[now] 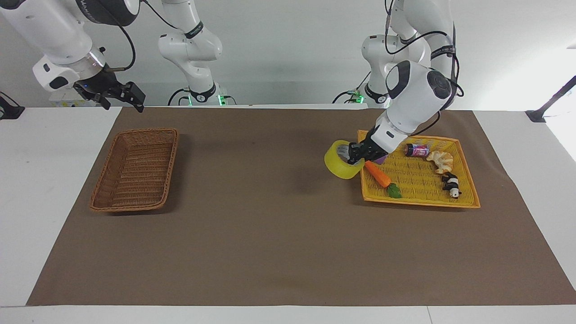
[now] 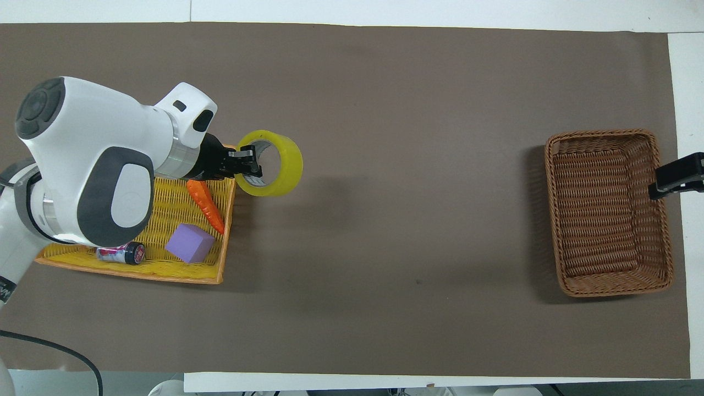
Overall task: Move tape to another basket
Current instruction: 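Lift the tape roll with the left gripper toward the table center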
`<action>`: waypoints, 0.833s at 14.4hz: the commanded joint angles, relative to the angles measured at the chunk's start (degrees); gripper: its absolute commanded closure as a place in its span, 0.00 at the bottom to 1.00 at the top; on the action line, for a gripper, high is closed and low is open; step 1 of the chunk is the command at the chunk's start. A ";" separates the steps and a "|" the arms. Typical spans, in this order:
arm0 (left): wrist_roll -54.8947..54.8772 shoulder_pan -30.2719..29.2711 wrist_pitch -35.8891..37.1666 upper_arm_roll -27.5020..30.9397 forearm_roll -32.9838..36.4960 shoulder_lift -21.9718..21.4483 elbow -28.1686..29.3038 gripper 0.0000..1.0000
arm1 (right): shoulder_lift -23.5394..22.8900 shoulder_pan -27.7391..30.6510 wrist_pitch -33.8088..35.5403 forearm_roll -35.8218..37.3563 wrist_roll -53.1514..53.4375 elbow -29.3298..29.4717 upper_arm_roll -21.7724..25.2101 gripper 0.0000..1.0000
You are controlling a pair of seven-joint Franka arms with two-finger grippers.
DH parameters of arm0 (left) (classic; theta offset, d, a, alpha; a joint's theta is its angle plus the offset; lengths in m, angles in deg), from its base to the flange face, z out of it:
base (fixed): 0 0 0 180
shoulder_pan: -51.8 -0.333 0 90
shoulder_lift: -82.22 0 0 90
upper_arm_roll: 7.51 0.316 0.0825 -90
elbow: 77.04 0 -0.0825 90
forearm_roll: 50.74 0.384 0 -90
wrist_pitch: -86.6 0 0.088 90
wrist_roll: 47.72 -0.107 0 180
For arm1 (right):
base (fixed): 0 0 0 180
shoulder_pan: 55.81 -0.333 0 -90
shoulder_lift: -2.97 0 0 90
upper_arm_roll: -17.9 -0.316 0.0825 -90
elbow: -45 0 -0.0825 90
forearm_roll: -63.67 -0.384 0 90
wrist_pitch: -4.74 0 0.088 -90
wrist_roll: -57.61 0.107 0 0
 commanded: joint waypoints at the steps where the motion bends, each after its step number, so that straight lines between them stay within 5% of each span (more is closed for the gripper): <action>1: 3.30 3.89 -0.55 0.96 -0.55 -0.02 -0.68 1.00 | 0.99 0.02 0.43 -0.13 -0.71 -0.80 0.02 0.00; 12: 6.73 5.48 -1.43 0.96 -0.28 -0.02 -0.76 1.00 | 2.83 7.15 2.01 -0.13 -0.80 -1.94 0.46 0.00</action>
